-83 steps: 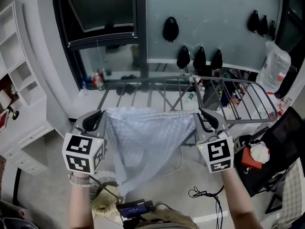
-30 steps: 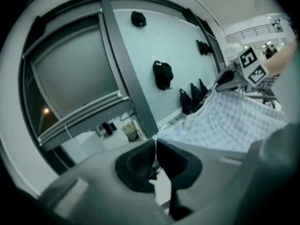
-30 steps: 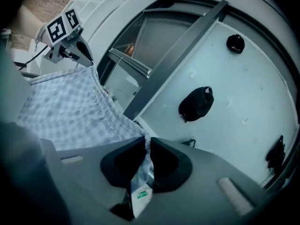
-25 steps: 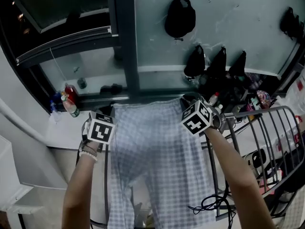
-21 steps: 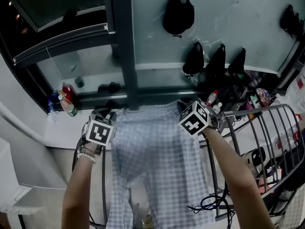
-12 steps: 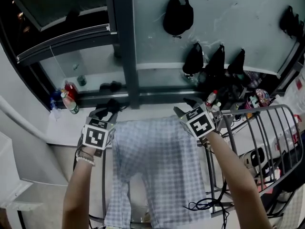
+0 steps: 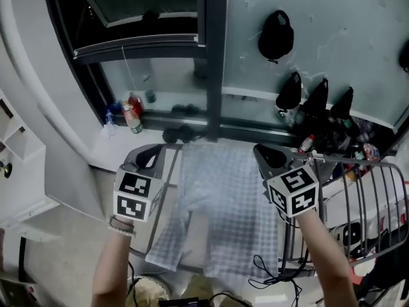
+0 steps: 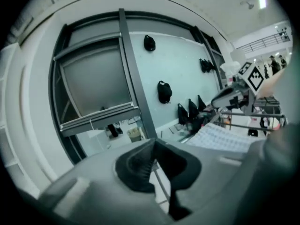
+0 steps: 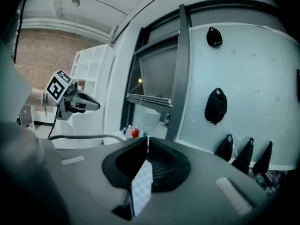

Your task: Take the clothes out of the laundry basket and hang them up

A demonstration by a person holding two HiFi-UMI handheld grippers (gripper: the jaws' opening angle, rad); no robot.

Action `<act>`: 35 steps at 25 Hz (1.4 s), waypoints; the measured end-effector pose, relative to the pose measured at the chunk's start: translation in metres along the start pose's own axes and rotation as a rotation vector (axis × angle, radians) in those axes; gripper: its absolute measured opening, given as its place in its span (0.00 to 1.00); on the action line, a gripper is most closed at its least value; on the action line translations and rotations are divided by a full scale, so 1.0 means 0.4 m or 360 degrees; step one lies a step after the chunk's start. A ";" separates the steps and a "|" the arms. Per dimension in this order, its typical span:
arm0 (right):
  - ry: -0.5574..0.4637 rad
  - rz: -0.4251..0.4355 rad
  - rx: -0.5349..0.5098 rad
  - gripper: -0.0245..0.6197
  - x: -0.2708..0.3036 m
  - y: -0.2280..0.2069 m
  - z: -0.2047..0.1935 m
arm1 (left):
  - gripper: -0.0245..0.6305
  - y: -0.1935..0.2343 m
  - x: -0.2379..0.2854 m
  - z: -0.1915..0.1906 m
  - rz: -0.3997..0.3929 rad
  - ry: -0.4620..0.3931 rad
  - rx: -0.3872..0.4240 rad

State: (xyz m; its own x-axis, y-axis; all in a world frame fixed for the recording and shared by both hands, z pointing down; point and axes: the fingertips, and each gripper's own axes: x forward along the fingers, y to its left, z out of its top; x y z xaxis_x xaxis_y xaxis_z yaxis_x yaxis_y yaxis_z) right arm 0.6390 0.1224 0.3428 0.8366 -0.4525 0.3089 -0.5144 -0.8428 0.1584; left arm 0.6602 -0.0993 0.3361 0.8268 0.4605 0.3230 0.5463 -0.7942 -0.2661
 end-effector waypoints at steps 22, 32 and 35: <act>-0.0585 0.1337 -0.0206 0.05 -0.637 0.924 0.169 | 0.07 -0.336 -1.294 -0.104 0.1047 0.0037 -0.0257; -0.0374 0.1851 -0.0290 0.27 -0.737 1.355 0.039 | 0.25 -0.480 -1.729 -0.387 0.1491 0.0232 -0.0673; -0.0326 0.1917 -0.0312 0.28 -0.752 1.462 -0.007 | 0.28 -0.517 -1.823 -0.502 0.1575 0.0261 -0.0772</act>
State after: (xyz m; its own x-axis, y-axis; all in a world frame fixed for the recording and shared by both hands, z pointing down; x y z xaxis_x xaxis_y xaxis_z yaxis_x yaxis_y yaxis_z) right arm 0.0860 -0.2334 0.3451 -0.1842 -0.9613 0.2051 -0.9813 0.1919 0.0181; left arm -0.0826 -0.3505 0.3382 0.8215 -0.4908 0.2902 -0.4836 -0.8694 -0.1012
